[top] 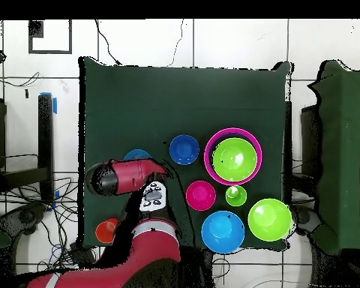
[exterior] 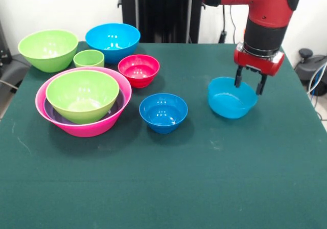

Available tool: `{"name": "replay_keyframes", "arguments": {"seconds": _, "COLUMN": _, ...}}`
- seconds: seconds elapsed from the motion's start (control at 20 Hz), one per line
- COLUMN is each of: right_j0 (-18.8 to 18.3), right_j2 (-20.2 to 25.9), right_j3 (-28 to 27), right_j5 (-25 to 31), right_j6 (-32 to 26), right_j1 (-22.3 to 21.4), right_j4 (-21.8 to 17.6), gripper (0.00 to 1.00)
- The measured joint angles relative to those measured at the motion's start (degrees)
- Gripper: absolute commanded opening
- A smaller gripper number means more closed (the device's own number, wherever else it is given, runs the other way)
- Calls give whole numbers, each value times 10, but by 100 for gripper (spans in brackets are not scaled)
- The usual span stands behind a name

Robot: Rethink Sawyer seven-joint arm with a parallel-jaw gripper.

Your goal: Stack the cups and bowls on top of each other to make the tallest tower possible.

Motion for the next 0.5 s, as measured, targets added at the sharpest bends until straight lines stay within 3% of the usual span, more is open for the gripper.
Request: {"name": "replay_keyframes", "arguments": {"seconds": 0.5, "right_j0": 13, "right_j2": -11, "right_j3": -7, "right_j5": -25, "right_j6": 0, "right_j1": 37, "right_j4": 0, "gripper": 100}}
